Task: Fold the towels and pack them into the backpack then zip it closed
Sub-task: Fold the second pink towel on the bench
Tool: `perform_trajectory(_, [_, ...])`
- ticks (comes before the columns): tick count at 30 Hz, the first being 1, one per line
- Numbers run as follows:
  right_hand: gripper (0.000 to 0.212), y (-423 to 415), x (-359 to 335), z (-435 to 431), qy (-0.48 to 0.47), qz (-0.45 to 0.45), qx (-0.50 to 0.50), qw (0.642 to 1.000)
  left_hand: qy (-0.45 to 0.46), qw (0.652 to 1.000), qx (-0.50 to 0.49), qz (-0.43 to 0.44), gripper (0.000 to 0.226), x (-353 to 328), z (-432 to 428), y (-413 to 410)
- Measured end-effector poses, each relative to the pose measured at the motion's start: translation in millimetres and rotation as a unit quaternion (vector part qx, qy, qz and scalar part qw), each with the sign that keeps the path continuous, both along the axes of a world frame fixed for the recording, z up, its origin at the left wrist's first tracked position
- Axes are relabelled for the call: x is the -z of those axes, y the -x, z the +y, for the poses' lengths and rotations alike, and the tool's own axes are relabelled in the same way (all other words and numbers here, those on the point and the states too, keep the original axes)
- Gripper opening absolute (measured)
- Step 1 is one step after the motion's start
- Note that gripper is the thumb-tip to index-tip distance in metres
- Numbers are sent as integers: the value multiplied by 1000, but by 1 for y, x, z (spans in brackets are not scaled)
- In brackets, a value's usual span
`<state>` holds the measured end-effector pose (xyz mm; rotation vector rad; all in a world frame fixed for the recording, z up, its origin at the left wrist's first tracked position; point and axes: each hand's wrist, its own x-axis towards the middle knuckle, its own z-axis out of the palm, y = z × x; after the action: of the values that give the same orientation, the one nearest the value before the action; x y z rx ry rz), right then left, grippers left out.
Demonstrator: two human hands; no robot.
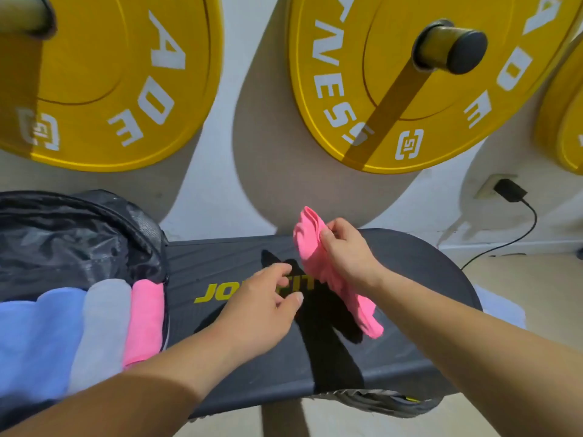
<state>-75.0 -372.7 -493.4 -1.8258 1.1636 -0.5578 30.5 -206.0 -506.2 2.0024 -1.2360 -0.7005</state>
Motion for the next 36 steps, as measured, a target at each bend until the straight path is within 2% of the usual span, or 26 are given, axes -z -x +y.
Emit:
perform_trajectory(1, [19,-8,-12,13,-47,-42,-21,998,14,999,-31,35,27,-9,1,0])
perform_trajectory(2, [18,-16,-22,25,-100,-79,-43,991,33,994,-65,79,25,-19,3,-1])
perform_trajectory(4, [23,-27,-45,46,-187,-117,-75,972,75,981,-113,138,39,-39,6,-3])
perform_trajectory(8, [11,-27,-98,86,-243,-145,-97,954,150,967,-133,160,26,-81,22,-4])
perform_trajectory(10, [33,-18,-120,104,-233,-141,-114,955,167,967,-127,141,15,-95,35,0])
perform_trajectory(11, [35,-12,-127,113,-210,-138,-117,961,170,971,-126,113,12,-98,42,1])
perform_trajectory(13, [25,-2,-132,132,-165,-139,-109,970,170,973,-132,78,12,-101,55,6])
perform_trajectory(15, [31,5,-129,145,-156,-134,-94,974,167,968,-128,135,7,-101,66,13])
perform_trajectory(18, [48,14,-125,163,-207,-133,-94,965,187,958,-144,165,25,-93,76,19])
perform_trajectory(21, [45,19,-116,173,-238,-156,-96,954,185,962,-123,157,17,-90,80,17])
perform_trajectory(24, [41,19,-108,172,-232,-177,-91,952,173,974,-60,134,26,-94,85,10])
perform_trajectory(28, [33,18,-100,160,-186,-171,-90,963,171,984,-8,52,35,-91,84,0])
perform_trajectory(32, [26,14,-91,153,-187,-174,-81,964,160,981,-55,91,18,-85,76,1])
perform_trajectory(34, [25,13,-89,151,-192,-189,-78,960,158,979,-92,93,18,-85,71,-2])
perform_trajectory(36, [25,13,-87,146,-190,-205,-62,958,152,972,-114,140,20,-85,68,-7])
